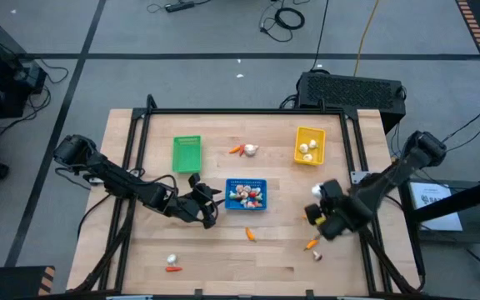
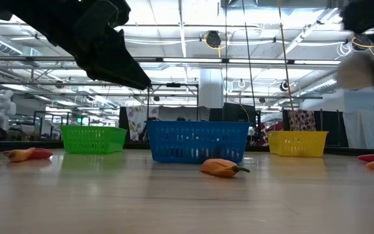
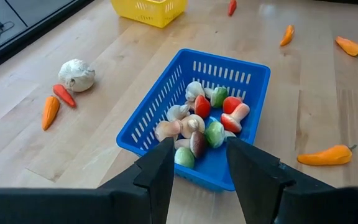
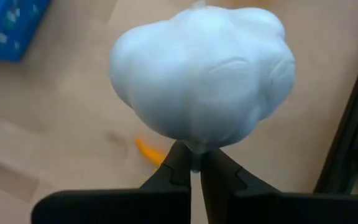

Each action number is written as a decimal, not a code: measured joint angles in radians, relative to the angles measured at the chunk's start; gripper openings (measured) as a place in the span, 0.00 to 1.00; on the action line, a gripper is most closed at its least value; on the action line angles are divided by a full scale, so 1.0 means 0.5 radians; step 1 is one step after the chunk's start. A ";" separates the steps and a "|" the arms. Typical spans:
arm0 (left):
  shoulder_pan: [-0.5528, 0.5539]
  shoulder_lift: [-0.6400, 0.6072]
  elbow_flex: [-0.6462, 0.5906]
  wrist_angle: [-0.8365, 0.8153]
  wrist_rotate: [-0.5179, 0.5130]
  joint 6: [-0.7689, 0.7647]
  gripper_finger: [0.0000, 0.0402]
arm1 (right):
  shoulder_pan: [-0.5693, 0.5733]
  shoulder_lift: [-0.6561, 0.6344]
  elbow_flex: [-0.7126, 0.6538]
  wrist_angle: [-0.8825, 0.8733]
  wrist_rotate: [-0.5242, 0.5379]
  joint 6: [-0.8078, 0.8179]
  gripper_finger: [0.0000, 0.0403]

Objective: Sort produce into baskets
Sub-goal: Put the white garlic into the yellow bin

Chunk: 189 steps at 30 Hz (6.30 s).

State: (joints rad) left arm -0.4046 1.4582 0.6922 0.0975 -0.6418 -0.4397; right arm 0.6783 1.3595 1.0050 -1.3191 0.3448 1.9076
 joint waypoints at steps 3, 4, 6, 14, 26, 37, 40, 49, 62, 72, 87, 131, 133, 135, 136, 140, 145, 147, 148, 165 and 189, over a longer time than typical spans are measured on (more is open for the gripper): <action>0.000 0.000 0.000 0.000 0.000 0.000 0.39 | -0.267 -0.034 0.000 0.002 -0.005 -0.313 0.01; 0.000 0.000 0.000 0.000 0.000 0.000 0.39 | -0.365 -0.040 0.001 0.006 -0.006 -0.431 0.01; 0.000 0.000 0.000 -0.001 0.000 0.000 0.39 | -0.556 -0.048 0.001 0.007 -0.006 -0.656 0.01; -0.002 0.000 0.000 -0.003 0.001 0.000 0.39 | -1.353 -0.051 0.001 0.070 -0.005 -1.456 0.01; -0.022 -0.164 0.001 -0.694 0.007 -0.329 0.39 | -2.063 0.036 0.004 0.525 -0.002 -2.235 0.02; -0.143 -0.266 0.000 -1.017 -0.221 -0.729 0.39 | -2.354 0.307 0.004 0.589 -0.014 -2.494 0.10; -0.172 -0.266 0.000 -1.017 -0.234 -0.729 0.39 | -2.392 0.342 0.004 0.611 -0.013 -2.532 0.14; -0.217 -0.266 0.000 -1.090 -0.253 -0.740 0.39 | -2.473 0.348 0.004 0.629 -0.013 -2.595 0.30; -0.217 -0.266 0.000 -1.320 -0.259 -0.951 0.39 | -2.327 0.151 0.004 0.683 -0.324 -2.703 0.36; -0.302 -0.294 0.000 -1.188 0.021 -0.920 0.39 | -1.716 -0.204 0.004 1.276 -0.323 -2.576 0.36; -0.563 -0.360 0.002 0.088 0.558 -0.558 0.39 | -0.303 0.297 0.003 2.541 -0.063 -2.644 0.36; -1.432 0.266 0.851 -1.688 0.423 -1.918 0.39 | -0.065 0.837 0.002 3.411 -0.055 -2.689 0.36; -1.432 0.314 0.851 -1.704 0.432 -1.915 0.39 | -0.078 0.837 0.002 3.409 -0.054 -2.691 0.36; -1.433 0.359 0.851 -1.706 0.438 -1.867 0.39 | -0.078 0.837 0.002 3.410 -0.048 -2.695 0.36; -1.434 0.379 0.851 -1.705 0.439 -1.842 0.39 | -0.077 0.837 0.002 3.410 -0.051 -2.695 0.36; -1.431 0.453 0.851 -1.729 0.440 -1.813 0.39 | -0.074 0.837 0.002 3.409 -0.057 -2.695 0.36; -1.431 0.505 0.849 -1.822 0.439 -1.817 0.39 | -0.072 0.837 0.002 3.408 -0.057 -2.695 0.36; -1.431 0.519 0.849 -1.825 0.439 -1.817 0.39 | -0.071 0.837 0.002 3.407 -0.057 -2.694 0.36; -1.431 0.526 0.849 -1.829 0.439 -1.817 0.39 | -0.070 0.837 0.002 3.406 -0.057 -2.693 0.36; -1.432 0.703 0.820 -1.835 0.440 -1.855 0.39 | -0.070 0.837 0.002 3.407 -0.056 -2.688 0.36; -1.403 0.710 0.781 -1.832 0.446 -1.920 0.24 | -0.070 0.837 0.002 3.407 -0.056 -2.688 0.36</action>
State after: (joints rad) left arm -1.1060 1.8130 1.0828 -0.8185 -0.4191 -1.3996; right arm 0.6434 1.7782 1.0061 0.3843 0.3168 0.5636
